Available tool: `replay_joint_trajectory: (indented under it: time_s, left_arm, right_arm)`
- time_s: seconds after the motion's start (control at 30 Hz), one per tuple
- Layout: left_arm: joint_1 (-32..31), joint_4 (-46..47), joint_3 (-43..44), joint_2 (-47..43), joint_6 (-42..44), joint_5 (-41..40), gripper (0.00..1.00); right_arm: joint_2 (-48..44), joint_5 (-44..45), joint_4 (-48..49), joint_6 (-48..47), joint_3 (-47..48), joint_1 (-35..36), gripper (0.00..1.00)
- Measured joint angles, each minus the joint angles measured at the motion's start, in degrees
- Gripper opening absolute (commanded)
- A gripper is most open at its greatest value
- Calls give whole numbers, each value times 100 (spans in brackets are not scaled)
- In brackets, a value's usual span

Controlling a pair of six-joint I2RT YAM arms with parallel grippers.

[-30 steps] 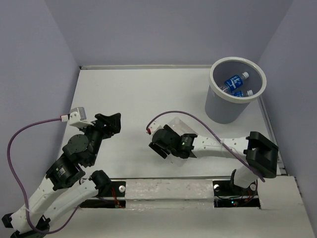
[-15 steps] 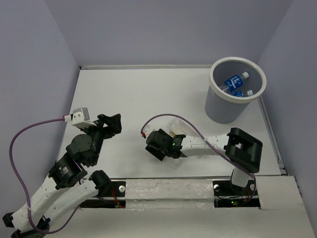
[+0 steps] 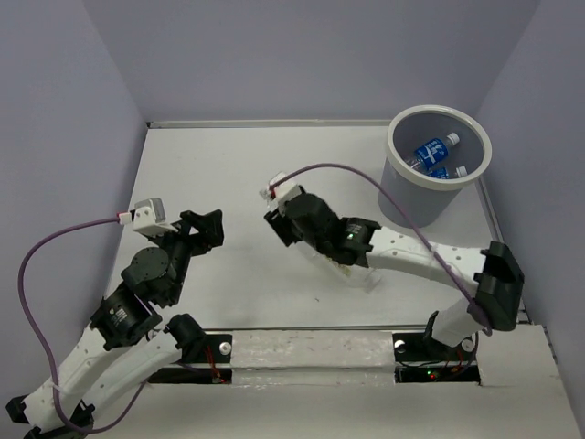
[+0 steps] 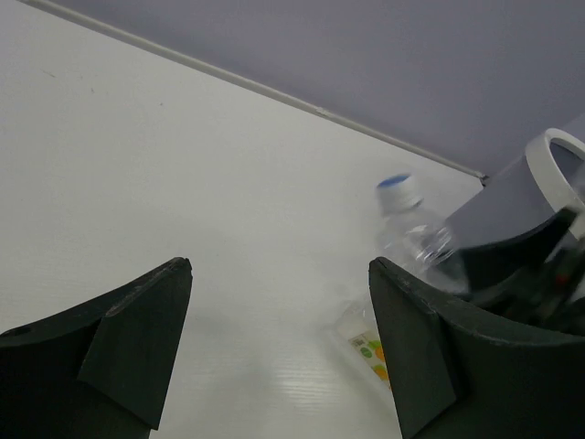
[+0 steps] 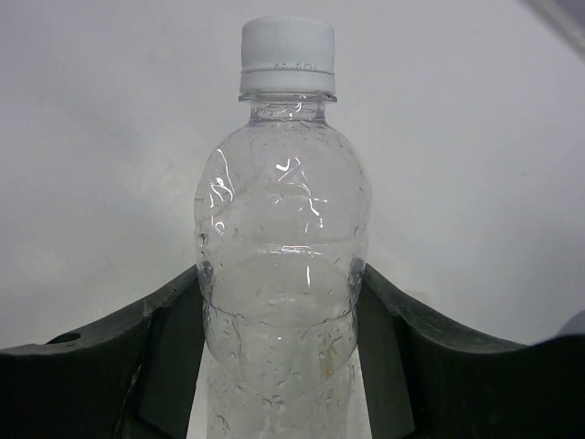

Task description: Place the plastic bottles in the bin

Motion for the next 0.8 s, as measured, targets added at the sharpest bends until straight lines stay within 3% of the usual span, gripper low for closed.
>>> replay_joint_trajectory:
  time_s: [0.1,0.27,0.5,0.6,0.67,0.8]
  left_arm:
    - [63,7,0,48,37,133,88]
    - [125,37,-2,254,105,442,88]
    - [227,90,-2,376,192,835,88]
    - [254,116,-2,369,227,927,88]
    - [262,146,-4,367,236,984,88]
    - [323,208,-4,367,271,1086,88]
  right_arm:
    - [-719,164,319,-166,247,-695,45]
    - [-1753,885,1443,-623,638,-2483,45]
    - [-1674,474,2197,122,566,-5469,45]
    - [-1311,297,2236,431,378,-5982,46]
    - [-1119,223,2291,527,225,-6074,51]
    - [-1075,48,2409,627,-356,-6089,72]
